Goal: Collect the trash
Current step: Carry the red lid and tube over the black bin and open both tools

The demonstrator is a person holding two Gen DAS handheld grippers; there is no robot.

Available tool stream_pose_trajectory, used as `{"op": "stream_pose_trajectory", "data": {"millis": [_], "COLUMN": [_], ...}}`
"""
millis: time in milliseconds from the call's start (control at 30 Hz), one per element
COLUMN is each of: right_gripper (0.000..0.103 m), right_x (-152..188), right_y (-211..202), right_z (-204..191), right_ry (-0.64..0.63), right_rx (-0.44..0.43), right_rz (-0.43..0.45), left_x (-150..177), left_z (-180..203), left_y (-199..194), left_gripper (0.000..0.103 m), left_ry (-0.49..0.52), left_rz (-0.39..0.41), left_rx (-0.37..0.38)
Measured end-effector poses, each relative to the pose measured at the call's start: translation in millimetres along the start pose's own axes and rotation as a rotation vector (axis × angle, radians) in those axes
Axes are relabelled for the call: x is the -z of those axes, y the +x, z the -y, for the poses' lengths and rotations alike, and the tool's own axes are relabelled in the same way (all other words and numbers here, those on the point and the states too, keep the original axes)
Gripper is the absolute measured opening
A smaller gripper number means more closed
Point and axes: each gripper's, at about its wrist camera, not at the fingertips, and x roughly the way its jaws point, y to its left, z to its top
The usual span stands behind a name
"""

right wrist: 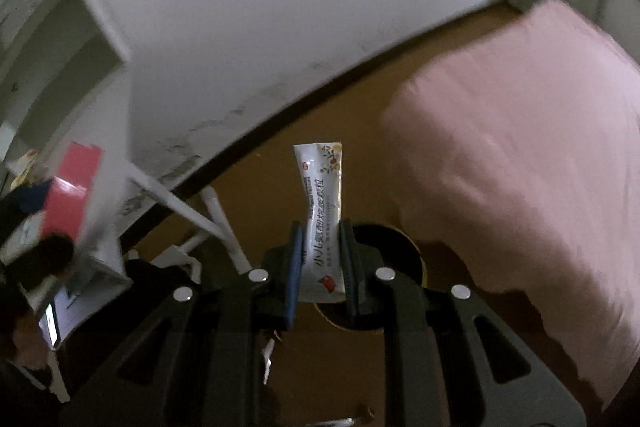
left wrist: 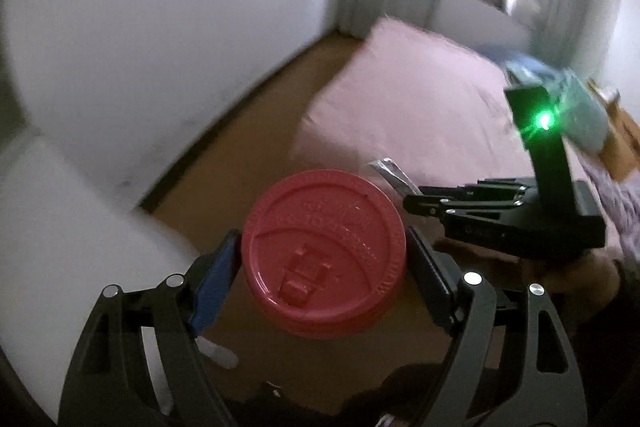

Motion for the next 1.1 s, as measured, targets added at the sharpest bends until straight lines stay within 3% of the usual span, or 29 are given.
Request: {"op": "stream_pose_trajectory", "data": {"millis": [167,300,500,1033,1067,1100], "right_gripper": [0.019,0.019,0.019,0.019,0.022,0.035], "right_x": [21.8,32.6,40.0,25.7,26.2,24.9], "right_y": [46.8,87.1,110.9,116.9,114.3,112.1], "right_z": [47.2,67.7,76.3,79.8,78.9,77.9], "right_ry": [0.089,0.123,0.134,0.137,0.136,0.132], "right_rx": [-0.002,-0.009,-0.031,-0.049,-0.051,-0.05], "right_rz": [-0.124,-0.213,-0.265,-0.254,-0.251,-0.247], "left_x": [14.8,32.2,42.9,34.4,33.7,32.3], "left_z": [12.8,10.8,-5.9,6.7,6.5,6.5], "left_y": [90.8,149.2,197.9,188.2,186.7,184.6], "left_gripper": [0.079,0.079,0.079,0.088,0.088,0.088], "left_ry": [0.051,0.081,0.052,0.063,0.063,0.062], "left_rz": [-0.139,-0.239,-0.322,-0.305,-0.303,-0.3], "left_rx": [0.046,0.024,0.014,-0.022,-0.021,-0.019]}}
